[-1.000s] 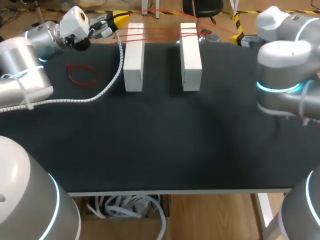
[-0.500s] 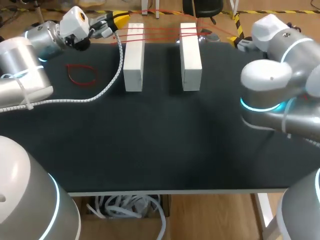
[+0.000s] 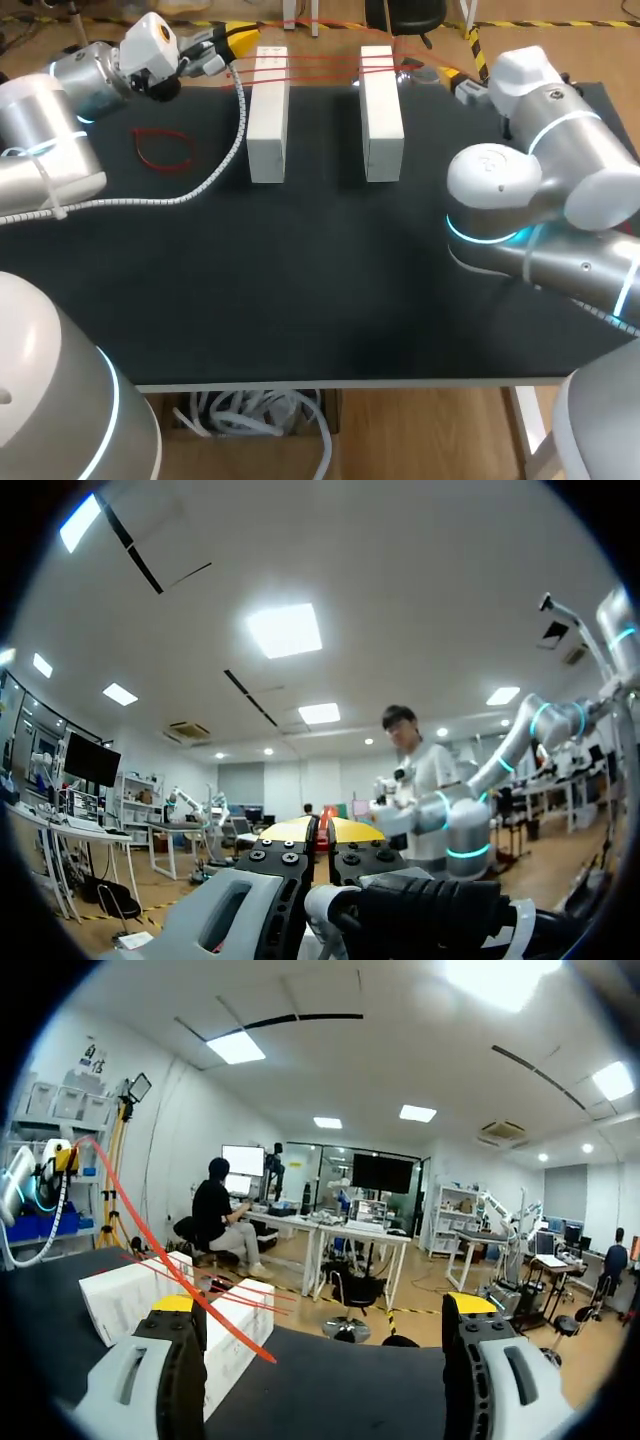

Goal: Grab the tape and strap the tape.

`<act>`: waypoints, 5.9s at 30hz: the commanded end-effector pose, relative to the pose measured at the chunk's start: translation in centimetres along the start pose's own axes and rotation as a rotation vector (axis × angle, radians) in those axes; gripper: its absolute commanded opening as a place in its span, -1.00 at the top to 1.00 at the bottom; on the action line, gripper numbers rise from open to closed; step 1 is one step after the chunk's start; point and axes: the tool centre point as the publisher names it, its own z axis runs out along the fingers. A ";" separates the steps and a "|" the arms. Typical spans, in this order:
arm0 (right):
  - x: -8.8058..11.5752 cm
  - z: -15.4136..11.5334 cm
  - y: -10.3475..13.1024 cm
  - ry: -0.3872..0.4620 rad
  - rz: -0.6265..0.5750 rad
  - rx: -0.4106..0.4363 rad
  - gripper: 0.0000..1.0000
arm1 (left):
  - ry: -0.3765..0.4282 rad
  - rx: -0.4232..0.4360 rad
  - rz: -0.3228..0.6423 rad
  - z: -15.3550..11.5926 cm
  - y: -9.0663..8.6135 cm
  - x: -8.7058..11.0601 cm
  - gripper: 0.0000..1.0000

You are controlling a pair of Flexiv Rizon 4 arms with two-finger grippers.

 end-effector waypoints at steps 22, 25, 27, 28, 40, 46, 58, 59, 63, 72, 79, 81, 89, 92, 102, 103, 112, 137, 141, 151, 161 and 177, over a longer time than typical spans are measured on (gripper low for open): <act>-0.4 0.1 0.3 0.028 0.009 0.010 -1.00 | -0.002 0.002 0.002 0.0 0.0 0.1 1.00; -0.4 0.1 0.3 0.028 0.009 0.010 -1.00 | -0.002 0.002 0.002 0.0 0.0 0.1 1.00; -0.4 0.1 0.3 0.028 0.009 0.010 -1.00 | -0.002 0.002 0.002 0.0 0.0 0.1 1.00; -0.4 0.1 0.3 0.028 0.009 0.010 -1.00 | -0.002 0.002 0.002 0.0 0.0 0.1 1.00; 0.0 -0.5 0.8 -0.005 0.193 -0.124 -1.00 | -0.002 0.002 0.002 0.0 0.0 0.1 1.00; 0.6 -1.0 1.1 -0.031 0.387 -0.239 -1.00 | -0.002 0.002 0.002 0.0 0.0 0.1 1.00; 1.9 -1.8 2.7 0.043 0.817 -0.479 -1.00 | -0.002 0.002 0.002 0.0 0.0 0.1 1.00; 2.0 -1.9 2.8 0.046 0.841 -0.490 -1.00 | -0.002 0.002 0.002 0.0 0.0 0.1 1.00; 2.2 -2.1 3.2 0.066 0.899 -0.567 -1.00 | -0.002 0.002 0.002 0.0 0.0 0.1 1.00; 2.9 -2.5 4.1 0.096 0.981 -0.616 -1.00 | -0.002 0.002 0.002 0.0 0.0 0.1 1.00; 3.1 -3.1 5.5 0.096 0.995 -0.603 -1.00 | -0.002 0.002 0.002 0.0 0.0 0.1 1.00; 3.1 -3.3 5.8 0.090 0.989 -0.599 -1.00 | -0.002 0.002 0.002 0.0 0.0 0.1 1.00; 3.0 -3.6 5.8 0.121 0.795 -0.556 -1.00 | -0.002 0.002 0.002 0.0 0.0 0.1 1.00; 3.0 -3.6 5.8 0.121 0.795 -0.556 -1.00 | -0.002 0.002 0.002 0.0 0.0 0.1 1.00; 3.7 -3.6 6.2 0.121 0.887 -0.575 -1.00 | -0.002 0.002 0.002 0.0 0.0 0.1 1.00; 4.0 -3.6 6.6 0.126 0.907 -0.582 -1.00 | -0.002 0.002 0.002 0.0 0.0 0.1 1.00; 4.5 -5.1 8.7 0.061 1.088 -0.566 -1.00 | -0.002 0.002 0.002 0.0 0.0 0.1 1.00; 3.9 -10.8 8.8 -0.072 1.899 -0.781 -1.00 | -0.002 0.002 0.002 0.0 0.0 0.1 1.00; 3.4 -10.3 8.4 -0.014 1.905 -0.722 -1.00 | -0.002 0.002 0.002 0.0 0.0 0.1 1.00; 3.9 -11.0 6.3 0.025 1.857 -0.448 -1.00 | -0.002 0.002 0.002 0.0 0.0 0.1 1.00; 3.5 -9.0 5.2 0.100 1.900 -0.444 -1.00 | -0.002 0.002 0.002 0.0 0.0 0.1 1.00; 3.9 -6.2 4.2 -0.030 1.881 -0.443 -1.00 | -0.002 0.002 0.002 0.0 0.0 0.1 1.00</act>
